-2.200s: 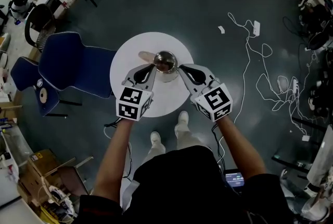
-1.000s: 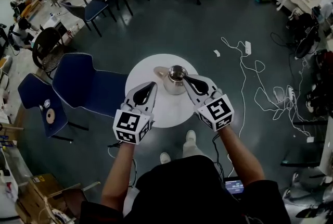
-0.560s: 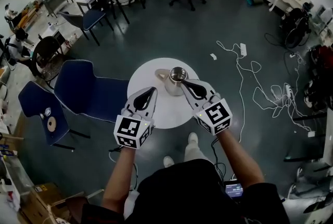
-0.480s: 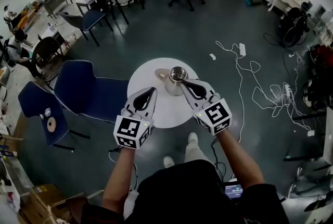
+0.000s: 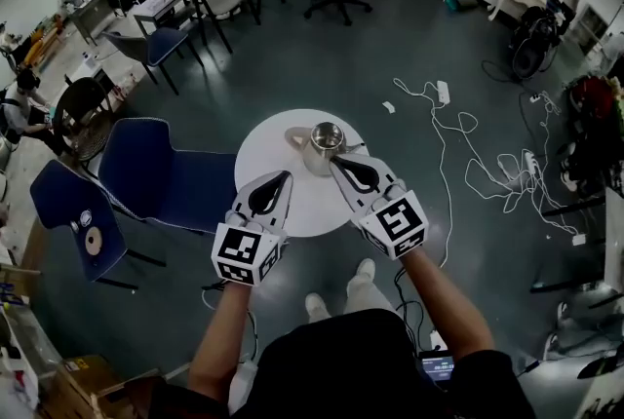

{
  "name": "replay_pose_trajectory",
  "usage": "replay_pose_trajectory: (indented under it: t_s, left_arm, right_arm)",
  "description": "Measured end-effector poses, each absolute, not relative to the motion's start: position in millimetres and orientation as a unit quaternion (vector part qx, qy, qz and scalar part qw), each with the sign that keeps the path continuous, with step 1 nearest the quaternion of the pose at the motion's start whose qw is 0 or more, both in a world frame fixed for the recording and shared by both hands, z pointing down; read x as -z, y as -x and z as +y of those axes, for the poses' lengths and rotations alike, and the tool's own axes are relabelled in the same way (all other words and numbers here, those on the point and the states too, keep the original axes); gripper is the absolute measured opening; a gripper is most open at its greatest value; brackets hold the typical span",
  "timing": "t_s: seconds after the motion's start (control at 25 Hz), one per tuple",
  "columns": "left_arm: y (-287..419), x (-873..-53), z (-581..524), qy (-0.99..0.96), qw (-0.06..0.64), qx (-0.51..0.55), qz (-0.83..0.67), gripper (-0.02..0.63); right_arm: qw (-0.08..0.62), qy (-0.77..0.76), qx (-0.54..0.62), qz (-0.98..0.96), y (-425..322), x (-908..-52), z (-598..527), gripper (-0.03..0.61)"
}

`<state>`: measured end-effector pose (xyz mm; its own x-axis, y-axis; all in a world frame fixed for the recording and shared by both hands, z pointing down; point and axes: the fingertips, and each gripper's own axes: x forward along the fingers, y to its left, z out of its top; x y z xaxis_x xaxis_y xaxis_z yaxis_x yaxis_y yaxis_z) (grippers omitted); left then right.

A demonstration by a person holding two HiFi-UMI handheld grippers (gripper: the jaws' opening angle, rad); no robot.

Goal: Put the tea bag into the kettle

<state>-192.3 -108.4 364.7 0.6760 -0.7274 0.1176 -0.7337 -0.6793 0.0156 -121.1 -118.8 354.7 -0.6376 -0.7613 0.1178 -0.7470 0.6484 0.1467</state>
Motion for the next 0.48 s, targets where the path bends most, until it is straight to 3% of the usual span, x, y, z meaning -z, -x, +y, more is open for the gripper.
replay_pose_trajectory:
  t_s: [0.48]
  left_arm:
    - [181.4, -346.9, -87.8, -0.913, 0.015, -0.047, -0.405, 0.015]
  right_arm:
    - [0.068, -0.41, 0.048, -0.908, 116.5, -337.4, -92.4, 0.018]
